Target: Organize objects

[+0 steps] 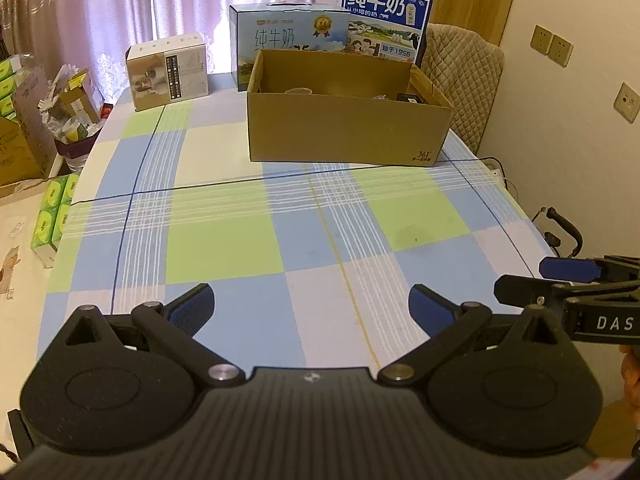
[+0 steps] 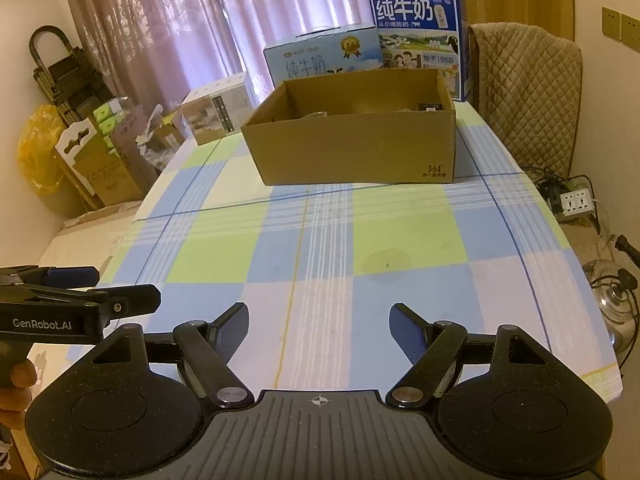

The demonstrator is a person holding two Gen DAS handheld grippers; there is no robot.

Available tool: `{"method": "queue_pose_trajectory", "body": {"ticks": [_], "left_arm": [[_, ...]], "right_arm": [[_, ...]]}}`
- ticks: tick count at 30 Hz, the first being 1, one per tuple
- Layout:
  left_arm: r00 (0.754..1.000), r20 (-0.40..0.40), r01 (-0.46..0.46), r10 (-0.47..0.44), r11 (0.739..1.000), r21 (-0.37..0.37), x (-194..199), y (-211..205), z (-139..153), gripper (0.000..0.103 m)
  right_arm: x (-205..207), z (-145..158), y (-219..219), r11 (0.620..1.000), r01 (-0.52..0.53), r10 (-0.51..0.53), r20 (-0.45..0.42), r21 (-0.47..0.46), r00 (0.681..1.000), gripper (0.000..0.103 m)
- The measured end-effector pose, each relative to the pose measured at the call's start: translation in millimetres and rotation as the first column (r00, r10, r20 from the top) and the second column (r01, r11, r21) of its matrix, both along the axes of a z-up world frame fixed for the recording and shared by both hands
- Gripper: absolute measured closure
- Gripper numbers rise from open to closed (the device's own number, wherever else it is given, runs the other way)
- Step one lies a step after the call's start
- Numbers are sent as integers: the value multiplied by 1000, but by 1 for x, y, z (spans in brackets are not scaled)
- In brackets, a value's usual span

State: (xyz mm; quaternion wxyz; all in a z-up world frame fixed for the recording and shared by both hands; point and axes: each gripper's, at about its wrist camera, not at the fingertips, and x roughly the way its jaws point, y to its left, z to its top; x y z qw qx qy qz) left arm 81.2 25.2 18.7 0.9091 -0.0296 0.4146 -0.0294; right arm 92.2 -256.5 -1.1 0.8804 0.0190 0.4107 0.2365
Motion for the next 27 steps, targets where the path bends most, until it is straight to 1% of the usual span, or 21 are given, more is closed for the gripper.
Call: {"method": "queue_pose_trajectory", "body": {"ticks": [11,20,27], "left_arm": [[1000,-9,-18,18,1000,7,-3,4,-1,1],[1000,-20,-24,24,1000,8,3,6,-4,1],[1000,-12,-23,23,1000,4,9,3,-3,1]], "right_arm": [[2,-3,7,1000,-15,15,-8,-1,1000,28],[9,-6,8,1000,-18,18,-20,-3,1000,28],[17,-8,5,1000,-16,16,-29,-5,999,28]]}}
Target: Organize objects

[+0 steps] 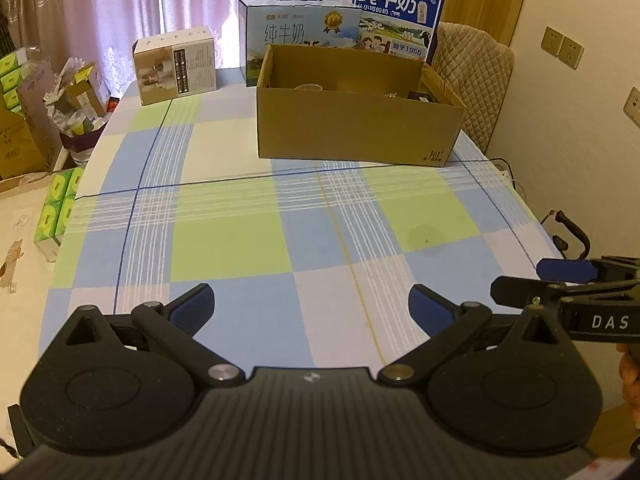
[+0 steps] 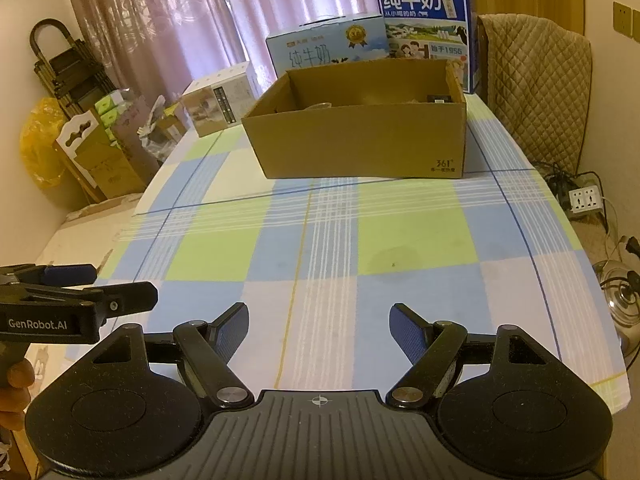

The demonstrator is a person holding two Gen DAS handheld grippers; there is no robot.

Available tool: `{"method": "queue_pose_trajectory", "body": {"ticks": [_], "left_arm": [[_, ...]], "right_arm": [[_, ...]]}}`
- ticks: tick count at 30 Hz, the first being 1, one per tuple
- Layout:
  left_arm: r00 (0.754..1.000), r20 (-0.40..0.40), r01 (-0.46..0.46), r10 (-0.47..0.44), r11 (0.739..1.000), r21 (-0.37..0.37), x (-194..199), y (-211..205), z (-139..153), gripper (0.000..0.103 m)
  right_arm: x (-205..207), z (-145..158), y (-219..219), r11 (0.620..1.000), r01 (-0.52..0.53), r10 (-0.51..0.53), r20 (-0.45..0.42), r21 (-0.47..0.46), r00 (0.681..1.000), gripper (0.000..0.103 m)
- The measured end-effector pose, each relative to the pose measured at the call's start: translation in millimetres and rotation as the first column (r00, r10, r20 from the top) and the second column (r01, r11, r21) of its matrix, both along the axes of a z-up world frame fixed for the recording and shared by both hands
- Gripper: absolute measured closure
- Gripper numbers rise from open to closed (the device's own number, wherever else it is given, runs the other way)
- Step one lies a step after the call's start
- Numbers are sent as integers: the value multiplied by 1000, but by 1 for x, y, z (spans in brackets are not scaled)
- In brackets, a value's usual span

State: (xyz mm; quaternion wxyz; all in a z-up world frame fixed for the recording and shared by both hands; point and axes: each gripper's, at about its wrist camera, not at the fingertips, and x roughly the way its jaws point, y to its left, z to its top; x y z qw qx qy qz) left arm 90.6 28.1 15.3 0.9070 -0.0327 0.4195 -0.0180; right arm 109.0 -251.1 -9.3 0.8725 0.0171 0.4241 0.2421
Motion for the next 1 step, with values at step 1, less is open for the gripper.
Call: {"method": "queue_pose_trajectory", "body": {"ticks": [1], "left_arm": [[1000,1,0,0,1000,3,2,-1,0,1]], "right_arm": [[1,0,-1,1000,1,-1,-1,0,1000,28]]}}
